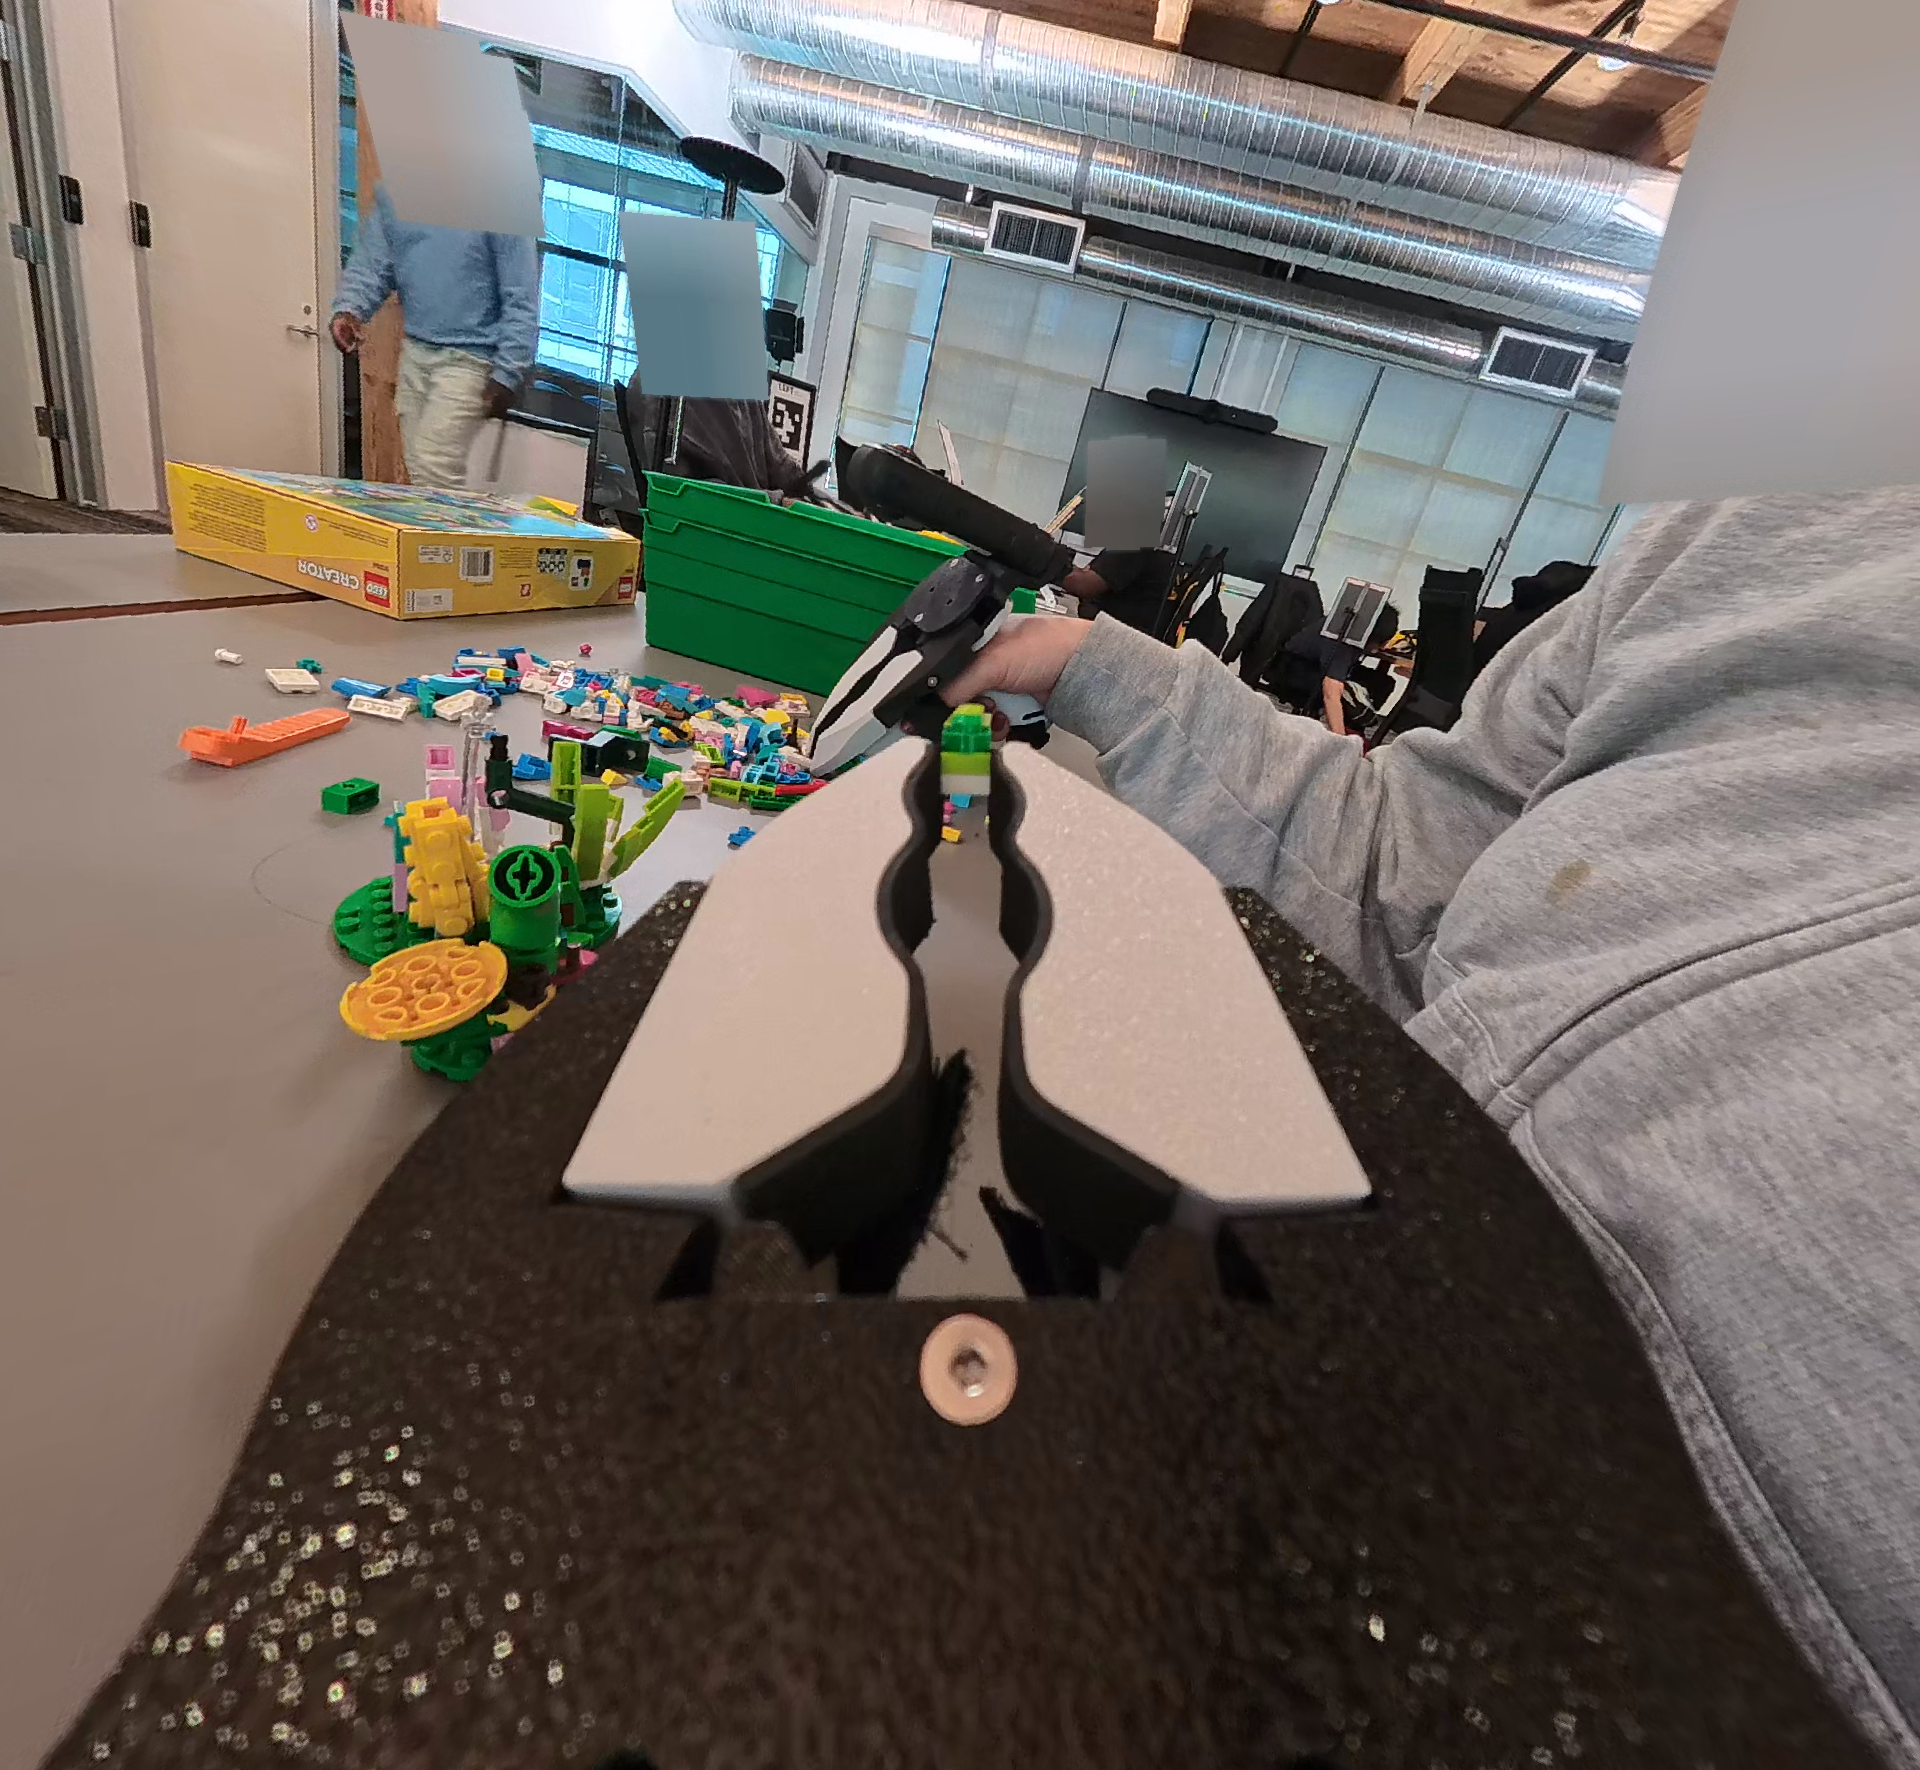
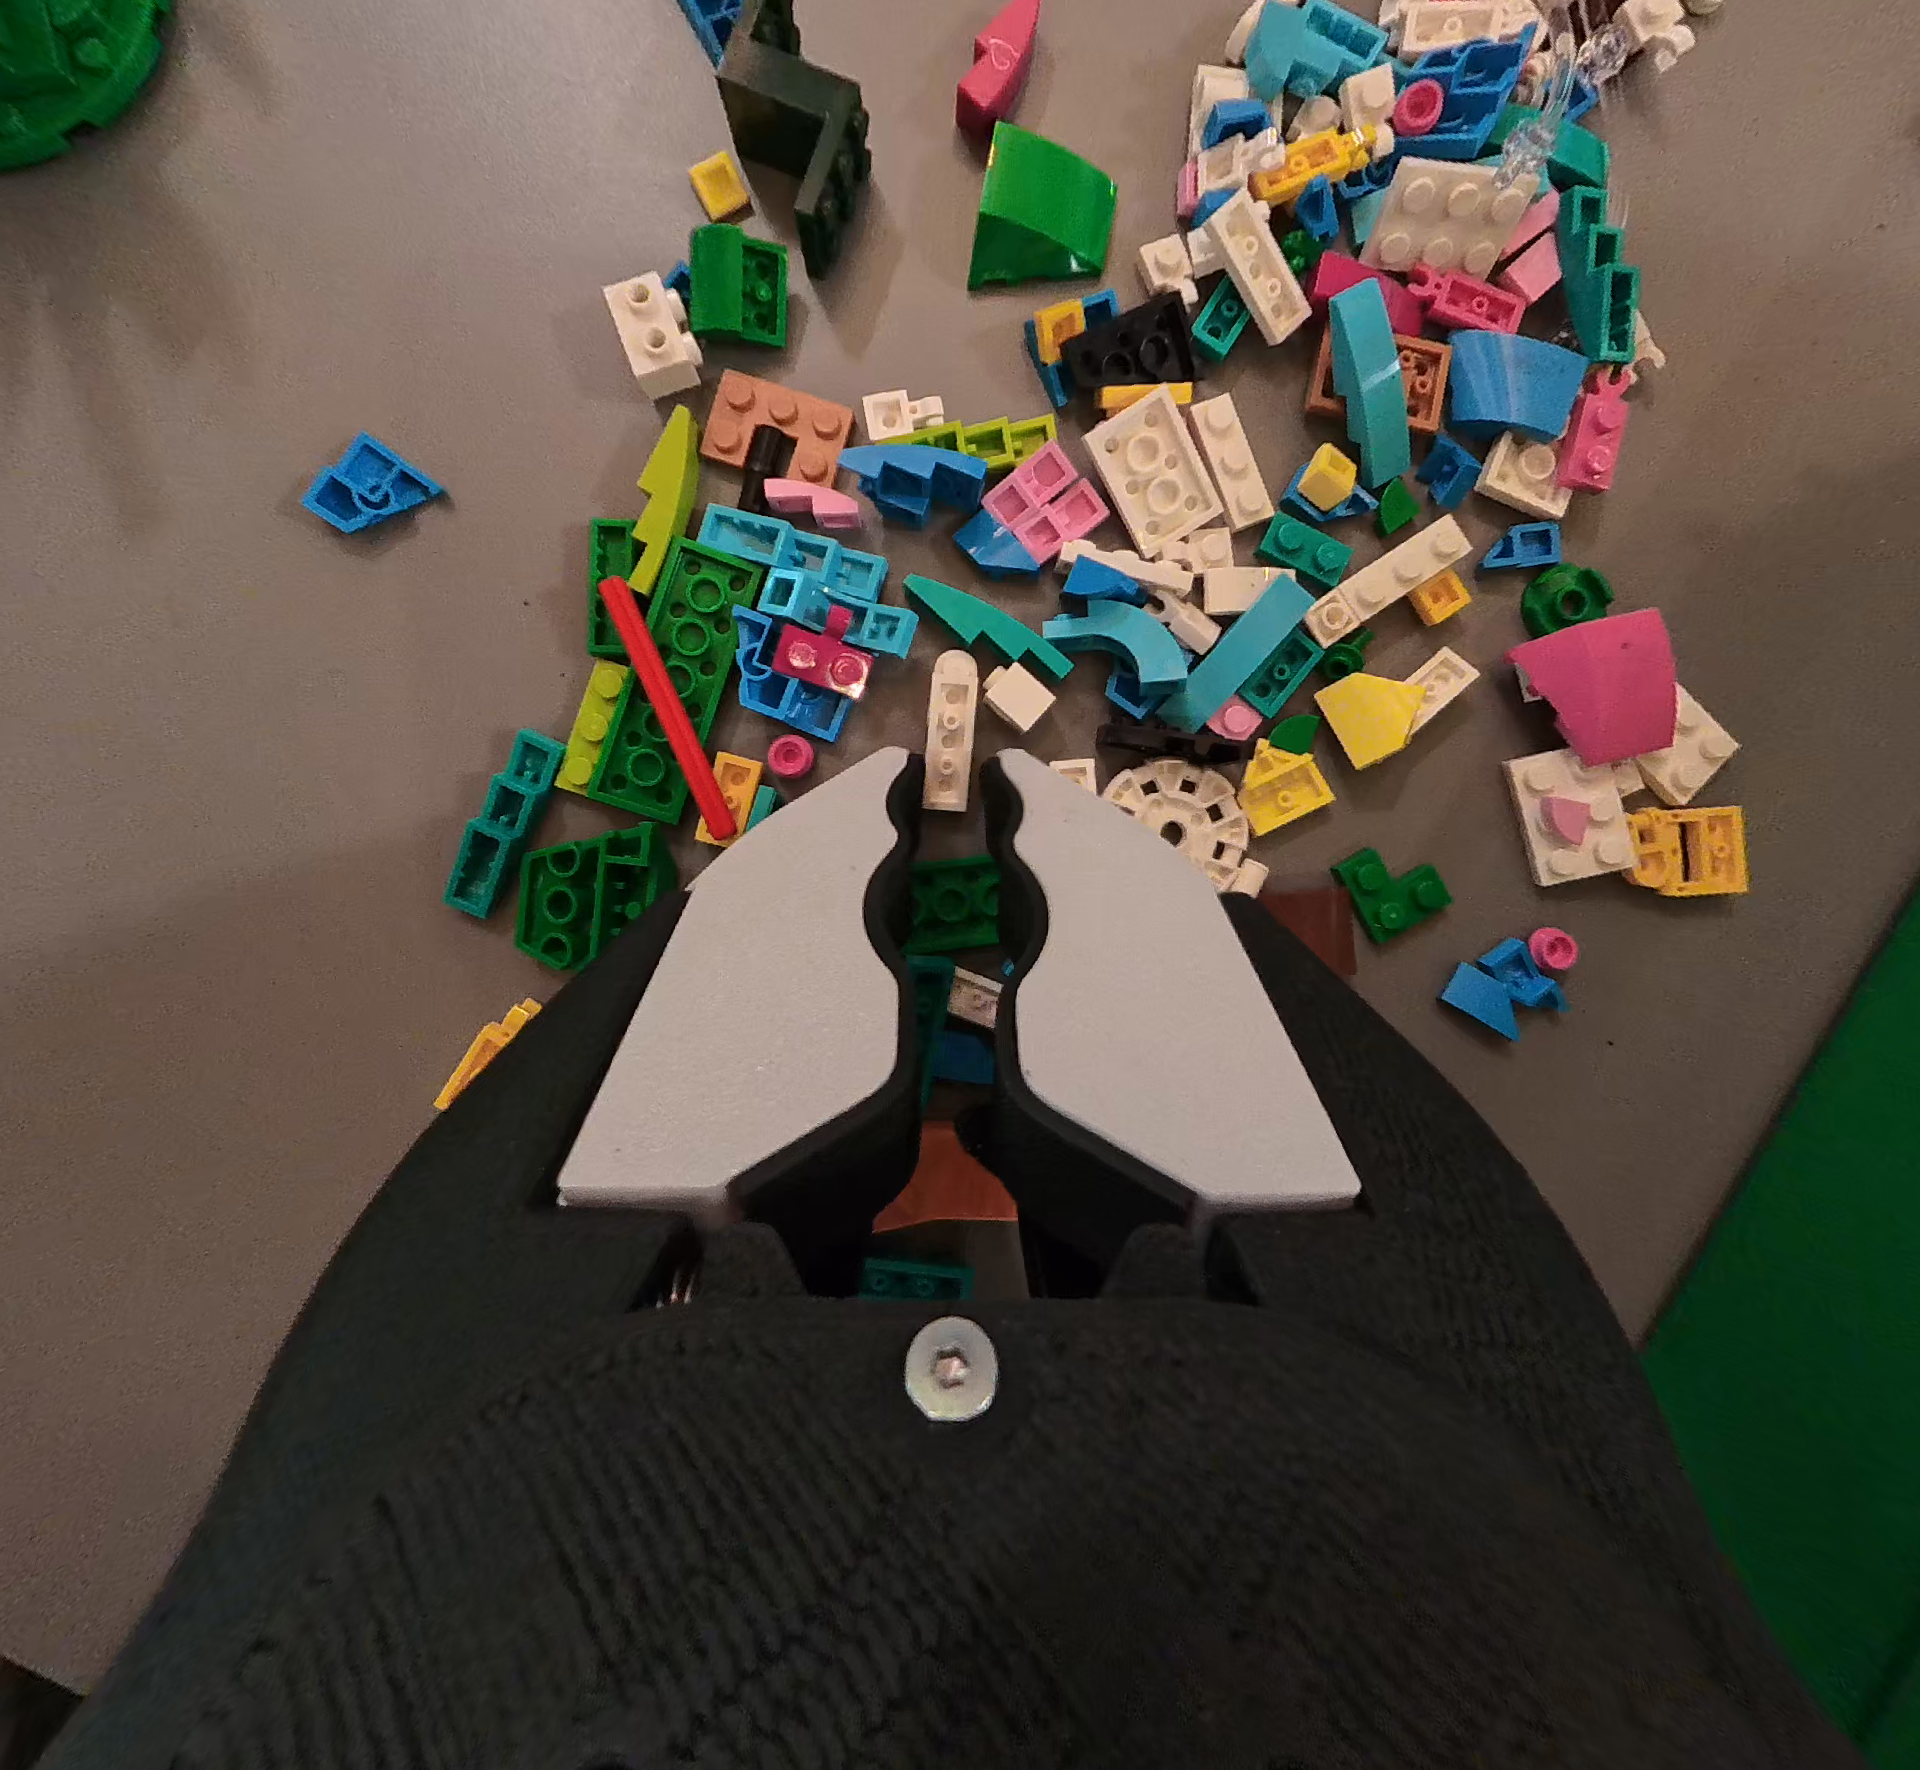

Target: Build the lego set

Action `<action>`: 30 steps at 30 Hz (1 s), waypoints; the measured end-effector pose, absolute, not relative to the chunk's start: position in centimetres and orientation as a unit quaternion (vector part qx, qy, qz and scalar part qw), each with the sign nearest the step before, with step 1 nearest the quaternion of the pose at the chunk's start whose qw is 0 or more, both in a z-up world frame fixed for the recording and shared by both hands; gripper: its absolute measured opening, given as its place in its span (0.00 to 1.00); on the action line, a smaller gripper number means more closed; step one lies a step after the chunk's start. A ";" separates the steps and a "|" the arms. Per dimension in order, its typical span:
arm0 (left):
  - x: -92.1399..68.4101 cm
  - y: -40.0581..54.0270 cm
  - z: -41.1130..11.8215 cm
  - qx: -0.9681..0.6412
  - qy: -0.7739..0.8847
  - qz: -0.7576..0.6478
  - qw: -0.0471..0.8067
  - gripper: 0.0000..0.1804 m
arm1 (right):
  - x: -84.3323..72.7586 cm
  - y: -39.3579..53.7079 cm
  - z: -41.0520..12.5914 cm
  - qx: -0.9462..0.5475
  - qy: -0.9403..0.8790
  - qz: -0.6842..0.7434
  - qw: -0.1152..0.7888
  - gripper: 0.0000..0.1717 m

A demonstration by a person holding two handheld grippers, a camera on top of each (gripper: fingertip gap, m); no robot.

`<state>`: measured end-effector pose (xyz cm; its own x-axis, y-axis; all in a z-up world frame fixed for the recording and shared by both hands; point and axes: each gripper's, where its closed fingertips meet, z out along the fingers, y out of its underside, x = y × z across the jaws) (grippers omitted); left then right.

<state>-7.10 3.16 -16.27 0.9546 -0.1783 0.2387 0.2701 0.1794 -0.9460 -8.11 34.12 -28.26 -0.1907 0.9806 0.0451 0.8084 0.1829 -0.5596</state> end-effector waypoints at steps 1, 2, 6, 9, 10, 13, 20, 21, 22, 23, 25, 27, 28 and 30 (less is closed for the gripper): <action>-7.1 3.2 -16.3 -0.623 -0.037 -0.146 0.767 0.04 | -8.1 34.1 -28.3 -0.602 -0.743 0.211 0.204 0.05; -7.1 3.2 -16.3 -0.623 -0.037 -0.147 0.767 0.04 | -8.2 34.1 -28.2 -0.600 -0.744 0.210 0.206 0.04; -7.2 3.2 -16.3 -0.623 -0.038 -0.148 0.768 0.04 | -8.3 34.1 -28.2 -0.598 -0.745 0.208 0.211 0.04; -7.2 3.2 -16.3 -0.622 -0.039 -0.149 0.767 0.04 | -8.6 34.4 -27.5 -0.583 -0.749 0.201 0.241 0.04; -7.2 3.2 -16.3 -0.622 -0.040 -0.149 0.768 0.04 | -9.0 34.3 -26.9 -0.569 -0.752 0.207 0.261 0.04; -7.3 3.2 -16.3 -0.622 -0.041 -0.151 0.768 0.04 | -10.2 32.9 -23.9 -0.467 -0.779 0.222 0.355 0.04; -7.4 3.2 -16.3 -0.619 -0.043 -0.155 0.769 0.04 | -10.8 27.4 -15.1 -0.068 -0.719 0.082 0.687 0.04; -7.4 3.2 -16.3 -0.618 -0.043 -0.155 0.769 0.04 | -10.5 26.6 -13.6 -0.026 -0.682 0.061 0.729 0.04; -7.4 3.2 -16.3 -0.618 -0.043 -0.155 0.769 0.04 | -10.1 26.0 -12.6 0.007 -0.652 0.032 0.758 0.04; -7.4 3.2 -16.3 -0.618 -0.043 -0.155 0.769 0.04 | -9.8 25.5 -11.7 0.035 -0.621 0.000 0.783 0.04; -7.4 3.2 -16.3 -0.618 -0.043 -0.155 0.770 0.04 | -9.0 24.5 -10.2 0.083 -0.558 -0.054 0.824 0.04; -7.4 3.2 -16.3 -0.618 -0.042 -0.155 0.770 0.04 | -8.3 23.5 -9.4 0.110 -0.518 -0.074 0.845 0.04; -7.4 3.2 -16.3 -0.617 -0.042 -0.155 0.770 0.04 | -7.9 23.0 -8.9 0.118 -0.500 -0.073 0.855 0.04; -7.4 3.2 -16.3 -0.617 -0.042 -0.156 0.770 0.04 | -7.1 22.3 -8.2 0.133 -0.473 -0.077 0.868 0.04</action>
